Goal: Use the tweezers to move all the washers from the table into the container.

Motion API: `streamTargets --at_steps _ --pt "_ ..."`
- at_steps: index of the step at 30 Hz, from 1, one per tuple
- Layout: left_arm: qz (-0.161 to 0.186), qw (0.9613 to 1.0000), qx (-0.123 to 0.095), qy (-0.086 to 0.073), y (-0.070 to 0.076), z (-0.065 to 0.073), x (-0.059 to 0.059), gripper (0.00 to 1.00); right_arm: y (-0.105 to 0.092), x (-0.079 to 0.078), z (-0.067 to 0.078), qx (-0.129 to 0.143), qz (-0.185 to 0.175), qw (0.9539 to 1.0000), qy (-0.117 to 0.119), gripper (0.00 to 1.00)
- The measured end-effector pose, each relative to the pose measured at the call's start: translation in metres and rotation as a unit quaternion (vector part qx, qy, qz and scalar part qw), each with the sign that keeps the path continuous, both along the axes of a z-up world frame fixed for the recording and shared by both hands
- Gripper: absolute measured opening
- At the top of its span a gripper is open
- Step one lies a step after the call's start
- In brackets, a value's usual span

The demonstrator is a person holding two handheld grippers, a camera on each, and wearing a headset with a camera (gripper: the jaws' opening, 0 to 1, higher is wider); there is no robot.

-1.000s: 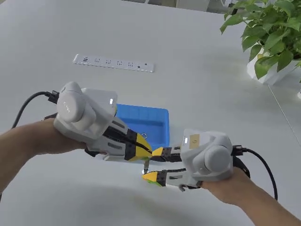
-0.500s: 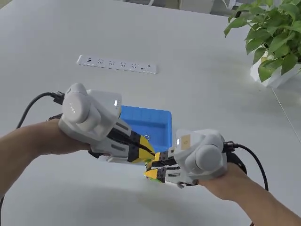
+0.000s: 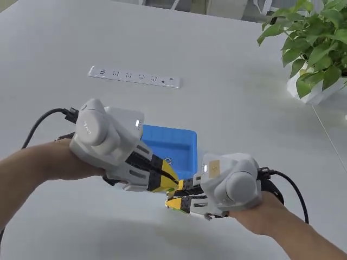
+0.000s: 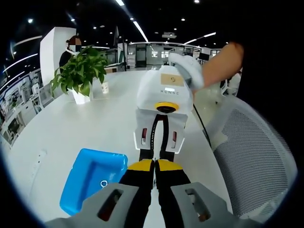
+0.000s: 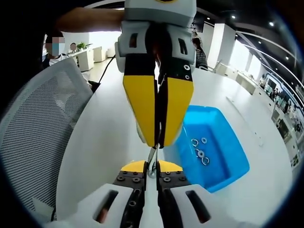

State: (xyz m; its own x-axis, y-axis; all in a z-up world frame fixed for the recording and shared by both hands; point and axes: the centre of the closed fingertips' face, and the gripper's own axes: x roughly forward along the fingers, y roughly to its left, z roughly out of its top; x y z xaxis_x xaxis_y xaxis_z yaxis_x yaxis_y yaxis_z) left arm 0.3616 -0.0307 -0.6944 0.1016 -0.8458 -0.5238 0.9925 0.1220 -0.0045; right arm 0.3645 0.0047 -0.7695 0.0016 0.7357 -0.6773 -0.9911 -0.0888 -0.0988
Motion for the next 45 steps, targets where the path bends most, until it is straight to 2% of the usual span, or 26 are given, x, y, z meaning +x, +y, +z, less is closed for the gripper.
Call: streamTargets --at_steps 5,8,12,17,22,27,29,38,45 --pt "0.002 1.0 0.008 0.0 0.001 0.0 0.0 0.05 0.0 0.001 0.0 -0.001 -0.004 1.0 -0.001 0.08" --pt "0.005 1.0 0.005 0.001 0.002 0.002 0.001 0.06 0.001 0.001 0.004 0.003 -0.007 1.0 0.005 0.08" --pt "0.013 0.9999 0.003 0.001 0.005 0.008 0.003 0.14 0.001 0.001 0.011 0.002 -0.006 0.9999 0.008 0.08" --pt "0.033 0.9993 -0.019 0.004 0.012 0.02 0.007 0.26 0.001 0.001 0.021 -0.001 -0.005 0.9999 0.01 0.08" --pt "0.042 0.9984 -0.038 0.002 0.015 0.032 0.004 0.36 0.001 0.002 0.031 -0.005 -0.001 0.9999 0.01 0.08" --pt "0.055 0.9975 -0.044 0.001 0.02 0.038 0.004 0.46 0.001 0.003 0.039 -0.007 -0.001 0.9999 0.012 0.08" --pt "0.06 0.9969 -0.051 0.001 0.021 0.042 0.003 0.48 0.001 0.004 0.042 -0.01 -0.005 0.9998 0.016 0.08" --pt "0.083 0.9941 -0.07 -0.006 0.03 0.055 0.005 0.56 0.005 0.017 0.057 -0.005 -0.007 0.9999 0.006 0.08" --pt "0.103 0.9919 -0.073 -0.009 0.041 0.056 0.007 0.61 0.013 0.025 0.068 0.003 -0.004 1.0 0.006 0.08"
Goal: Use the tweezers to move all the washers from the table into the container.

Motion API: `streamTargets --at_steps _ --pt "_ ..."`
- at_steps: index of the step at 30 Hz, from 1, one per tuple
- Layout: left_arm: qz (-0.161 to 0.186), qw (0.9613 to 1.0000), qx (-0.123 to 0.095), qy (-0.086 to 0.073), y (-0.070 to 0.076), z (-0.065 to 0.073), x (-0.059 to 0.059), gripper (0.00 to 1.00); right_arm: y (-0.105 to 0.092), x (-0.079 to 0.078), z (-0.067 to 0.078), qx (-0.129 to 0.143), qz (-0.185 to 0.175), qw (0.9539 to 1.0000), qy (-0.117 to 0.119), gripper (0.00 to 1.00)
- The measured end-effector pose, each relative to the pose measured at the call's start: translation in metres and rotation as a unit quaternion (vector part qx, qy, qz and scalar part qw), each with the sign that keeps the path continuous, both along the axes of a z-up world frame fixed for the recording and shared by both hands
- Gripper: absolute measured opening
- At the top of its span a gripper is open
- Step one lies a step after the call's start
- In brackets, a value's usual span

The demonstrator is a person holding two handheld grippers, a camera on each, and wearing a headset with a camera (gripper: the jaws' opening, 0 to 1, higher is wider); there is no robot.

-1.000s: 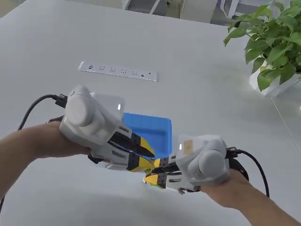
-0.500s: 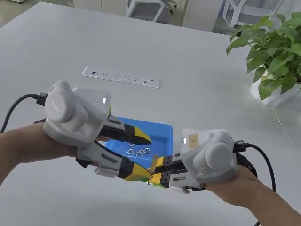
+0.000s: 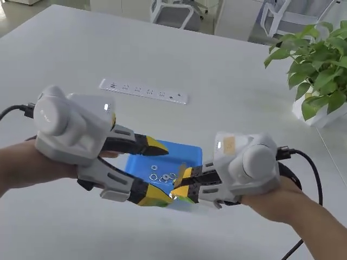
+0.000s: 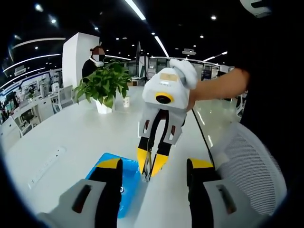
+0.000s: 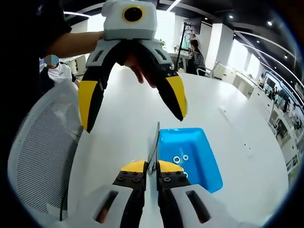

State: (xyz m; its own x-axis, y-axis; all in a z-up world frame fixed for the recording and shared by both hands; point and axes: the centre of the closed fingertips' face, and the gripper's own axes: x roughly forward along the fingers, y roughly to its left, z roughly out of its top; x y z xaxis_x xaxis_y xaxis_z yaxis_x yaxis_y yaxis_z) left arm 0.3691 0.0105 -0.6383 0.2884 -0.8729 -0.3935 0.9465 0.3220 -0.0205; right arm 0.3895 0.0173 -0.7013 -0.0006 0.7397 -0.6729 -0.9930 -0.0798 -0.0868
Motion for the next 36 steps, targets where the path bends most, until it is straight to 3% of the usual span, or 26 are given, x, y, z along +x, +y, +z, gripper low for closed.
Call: streamTargets --at_steps 9,15,36 --pt "0.028 0.9996 0.001 0.006 0.016 -0.007 -0.001 0.67 0.009 0.024 0.014 0.008 0.002 0.9999 -0.006 0.08" --pt "0.046 0.9989 -0.003 0.008 0.025 -0.006 0.001 0.71 0.015 0.04 0.015 0.013 0.002 0.9998 -0.013 0.08" --pt "0.083 0.9964 -0.015 0.013 0.044 -0.01 0.003 0.84 0.021 0.074 -0.016 0.015 -0.004 0.9997 -0.017 0.08"
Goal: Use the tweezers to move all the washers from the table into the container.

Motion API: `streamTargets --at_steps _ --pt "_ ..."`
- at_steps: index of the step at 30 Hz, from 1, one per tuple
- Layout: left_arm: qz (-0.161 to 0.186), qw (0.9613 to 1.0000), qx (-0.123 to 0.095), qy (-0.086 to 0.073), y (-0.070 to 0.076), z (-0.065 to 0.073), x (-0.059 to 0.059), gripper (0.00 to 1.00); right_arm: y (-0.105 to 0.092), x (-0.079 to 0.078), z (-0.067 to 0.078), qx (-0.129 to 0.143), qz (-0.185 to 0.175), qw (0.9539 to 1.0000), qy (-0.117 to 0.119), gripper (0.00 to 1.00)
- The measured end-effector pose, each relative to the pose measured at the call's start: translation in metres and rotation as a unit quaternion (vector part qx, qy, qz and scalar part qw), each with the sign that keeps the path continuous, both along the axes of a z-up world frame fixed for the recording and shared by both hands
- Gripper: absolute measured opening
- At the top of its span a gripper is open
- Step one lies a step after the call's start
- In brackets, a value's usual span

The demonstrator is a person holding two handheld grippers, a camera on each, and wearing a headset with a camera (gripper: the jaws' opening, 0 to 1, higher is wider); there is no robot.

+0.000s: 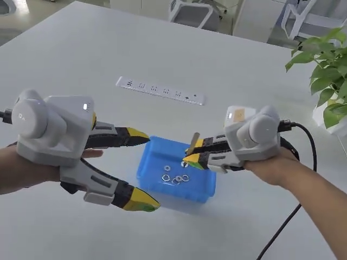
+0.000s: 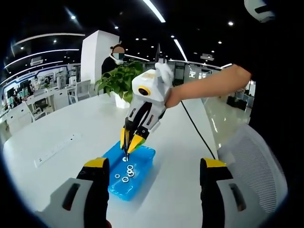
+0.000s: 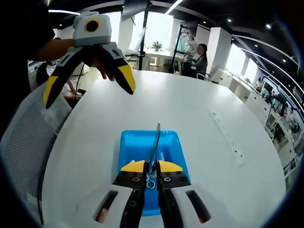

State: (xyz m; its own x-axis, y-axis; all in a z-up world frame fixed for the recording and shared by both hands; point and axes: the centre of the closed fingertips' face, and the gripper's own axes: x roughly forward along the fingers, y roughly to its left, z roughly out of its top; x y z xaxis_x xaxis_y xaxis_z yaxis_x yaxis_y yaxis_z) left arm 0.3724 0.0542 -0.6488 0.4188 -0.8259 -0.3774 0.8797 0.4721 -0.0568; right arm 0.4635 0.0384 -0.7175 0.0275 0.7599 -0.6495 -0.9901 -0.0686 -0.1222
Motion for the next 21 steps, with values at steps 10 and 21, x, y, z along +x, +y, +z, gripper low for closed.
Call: streamTargets --at_steps 10,21 --pt "0.008 1.0 -0.001 0.003 0.005 -0.003 0.0 0.84 -0.004 0.001 -0.026 -0.009 -0.004 0.9999 0.011 0.08" --pt "0.007 0.9999 0.006 0.004 0.006 -0.006 0.003 0.82 -0.005 -0.003 -0.041 -0.014 -0.005 0.9997 0.021 0.09"
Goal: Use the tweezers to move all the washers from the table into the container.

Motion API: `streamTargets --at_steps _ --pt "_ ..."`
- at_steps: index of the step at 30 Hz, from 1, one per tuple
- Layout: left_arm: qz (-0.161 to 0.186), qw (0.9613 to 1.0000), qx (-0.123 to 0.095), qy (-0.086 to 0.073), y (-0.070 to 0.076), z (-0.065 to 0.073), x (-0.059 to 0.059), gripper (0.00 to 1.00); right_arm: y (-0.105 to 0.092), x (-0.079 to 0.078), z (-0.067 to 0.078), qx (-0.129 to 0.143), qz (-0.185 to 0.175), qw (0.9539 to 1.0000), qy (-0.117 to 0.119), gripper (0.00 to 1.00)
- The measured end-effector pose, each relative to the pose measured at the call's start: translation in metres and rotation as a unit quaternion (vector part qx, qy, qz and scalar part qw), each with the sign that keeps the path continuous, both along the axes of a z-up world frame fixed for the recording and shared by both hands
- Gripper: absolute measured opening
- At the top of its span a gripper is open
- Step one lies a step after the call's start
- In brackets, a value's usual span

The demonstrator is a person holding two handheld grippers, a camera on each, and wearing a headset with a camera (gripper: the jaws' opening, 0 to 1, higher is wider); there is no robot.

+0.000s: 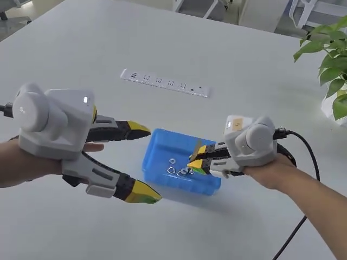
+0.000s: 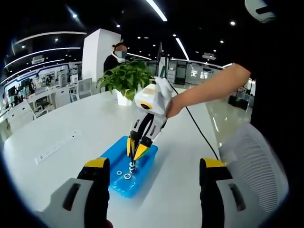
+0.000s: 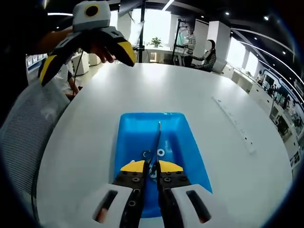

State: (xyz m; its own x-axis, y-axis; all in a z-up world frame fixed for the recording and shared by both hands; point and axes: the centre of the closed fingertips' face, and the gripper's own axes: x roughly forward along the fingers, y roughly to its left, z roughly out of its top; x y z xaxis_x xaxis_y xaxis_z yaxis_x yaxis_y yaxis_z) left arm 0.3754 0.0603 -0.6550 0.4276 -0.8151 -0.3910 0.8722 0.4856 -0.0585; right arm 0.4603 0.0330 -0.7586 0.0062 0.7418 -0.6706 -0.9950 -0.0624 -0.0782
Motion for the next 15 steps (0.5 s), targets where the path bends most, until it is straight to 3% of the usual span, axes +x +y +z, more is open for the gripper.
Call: streamTargets --at_steps 15 --pt "-0.023 0.9995 0.02 -0.012 -0.014 -0.002 0.025 0.69 0.002 0.0 -0.003 -0.001 0.005 1.0 -0.004 0.09"
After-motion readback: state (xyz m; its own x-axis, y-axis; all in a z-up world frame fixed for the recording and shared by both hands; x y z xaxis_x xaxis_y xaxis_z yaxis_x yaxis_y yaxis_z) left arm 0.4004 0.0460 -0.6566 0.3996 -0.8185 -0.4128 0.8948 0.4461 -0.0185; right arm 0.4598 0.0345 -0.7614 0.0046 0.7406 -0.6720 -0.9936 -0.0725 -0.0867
